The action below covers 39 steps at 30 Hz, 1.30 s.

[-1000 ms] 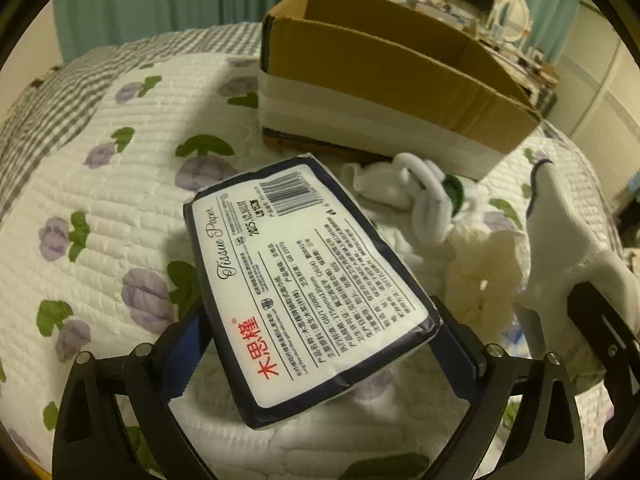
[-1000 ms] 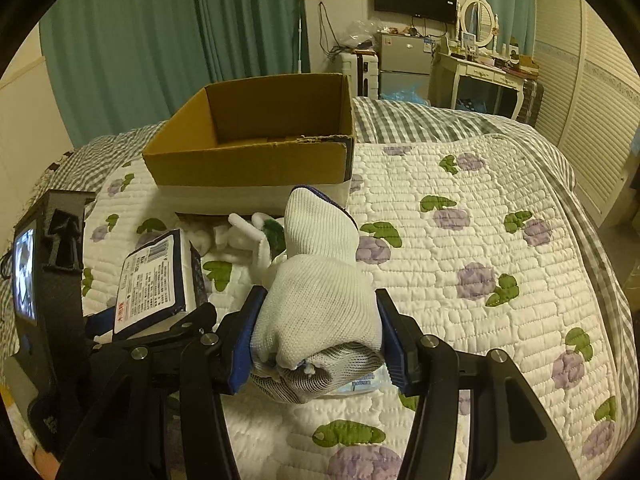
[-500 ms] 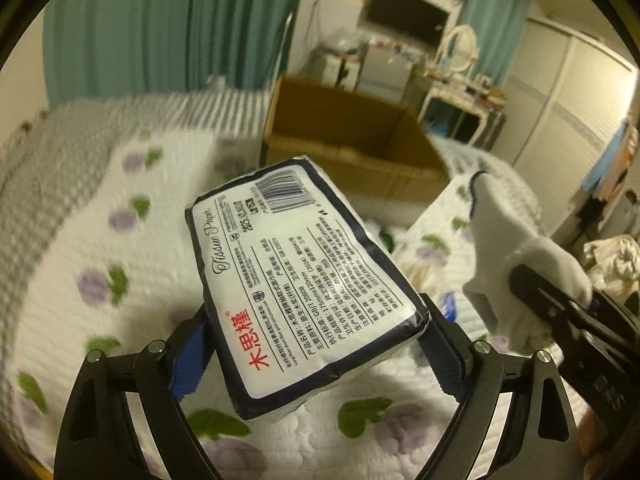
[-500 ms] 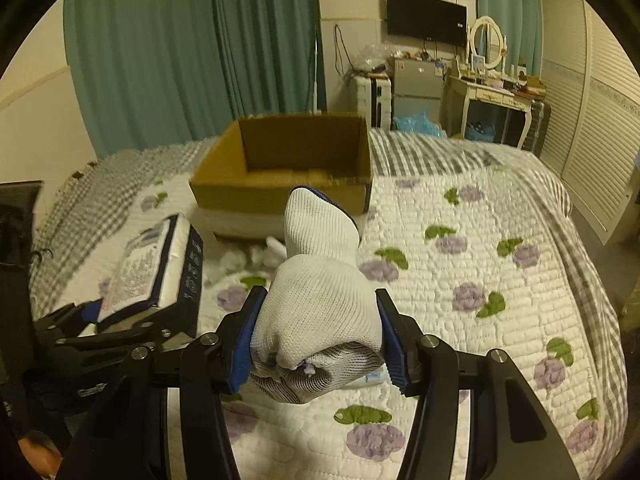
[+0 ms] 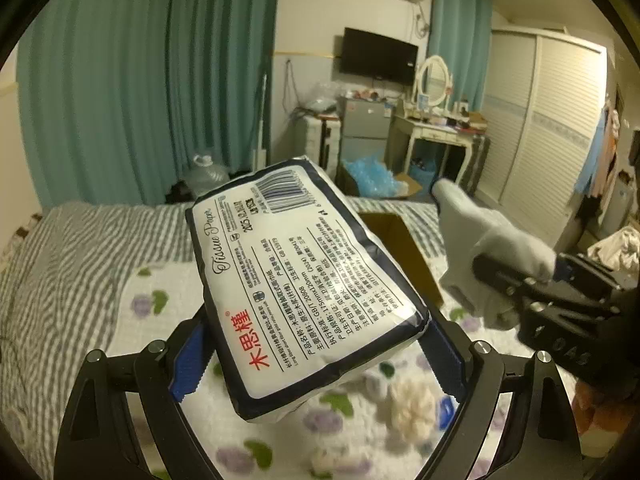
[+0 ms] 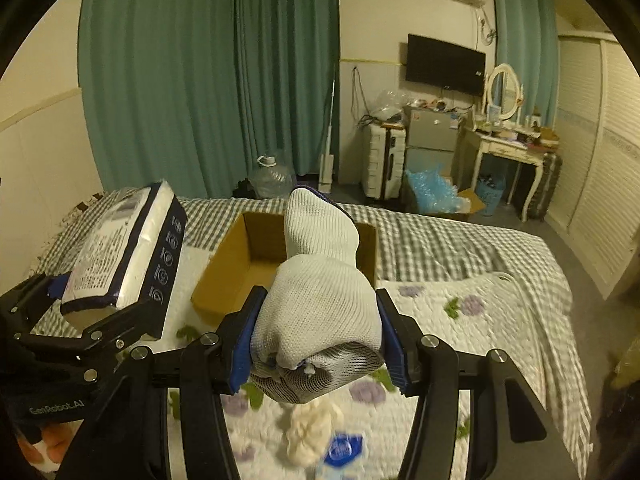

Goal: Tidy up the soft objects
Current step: 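Carry the sock and tissue pack into the cardboard box and open both tools, then move both tools back down toward the remaining items beside the box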

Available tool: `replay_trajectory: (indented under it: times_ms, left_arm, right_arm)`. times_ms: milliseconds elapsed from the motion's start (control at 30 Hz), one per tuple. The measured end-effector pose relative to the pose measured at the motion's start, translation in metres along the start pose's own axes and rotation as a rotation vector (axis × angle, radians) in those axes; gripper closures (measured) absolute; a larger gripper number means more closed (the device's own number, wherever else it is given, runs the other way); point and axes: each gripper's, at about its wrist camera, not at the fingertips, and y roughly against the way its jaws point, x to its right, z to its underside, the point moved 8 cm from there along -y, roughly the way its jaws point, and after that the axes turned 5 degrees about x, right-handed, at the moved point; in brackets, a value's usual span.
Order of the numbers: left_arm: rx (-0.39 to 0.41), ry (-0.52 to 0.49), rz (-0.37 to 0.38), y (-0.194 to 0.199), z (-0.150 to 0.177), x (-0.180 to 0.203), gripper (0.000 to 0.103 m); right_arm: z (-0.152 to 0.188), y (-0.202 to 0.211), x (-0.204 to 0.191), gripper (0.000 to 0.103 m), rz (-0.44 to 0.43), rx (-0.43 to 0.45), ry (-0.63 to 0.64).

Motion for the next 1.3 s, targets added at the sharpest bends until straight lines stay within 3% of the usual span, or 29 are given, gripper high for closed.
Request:
replay_trajectory:
  times_ms: [133, 467, 567, 600, 633, 700, 967, 1300]
  left_arm:
    - [-0.009, -0.003, -0.001, -0.039, -0.015, -0.003, 0.012]
    - [-0.099, -0.042, 0.023, -0.135, -0.009, -0.010, 0.011]
    - [-0.106, -0.060, 0.045, -0.149, -0.007, -0.007, 0.006]
    - [-0.103, -0.063, 0.057, -0.151, -0.006, -0.005, 0.006]
    - [-0.101, -0.065, 0.064, -0.152, -0.006, -0.003, 0.006]
    - [-0.102, -0.066, 0.069, -0.155, -0.006, -0.002, 0.006]
    - [-0.078, -0.103, 0.013, -0.131, -0.017, 0.003, 0.006]
    - [0.060, -0.072, -0.006, -0.022, -0.049, -0.005, 0.003]
  right_arm:
    - [-0.011, -0.042, 0.009, 0.050, 0.007, -0.032, 0.000]
    - [-0.005, -0.143, 0.030, 0.050, -0.055, -0.126, -0.063]
    - [-0.003, -0.153, 0.036, 0.044, -0.035, -0.121, -0.052]
    - [-0.003, -0.156, 0.040, 0.039, -0.020, -0.117, -0.055]
    - [-0.005, -0.158, 0.042, 0.023, -0.012, -0.113, -0.067]
    - [-0.008, -0.156, 0.048, 0.014, -0.020, -0.097, -0.109]
    - [-0.028, -0.120, 0.049, 0.014, -0.021, -0.052, -0.109]
    - [-0.059, 0.008, 0.037, 0.009, 0.047, 0.053, -0.027]
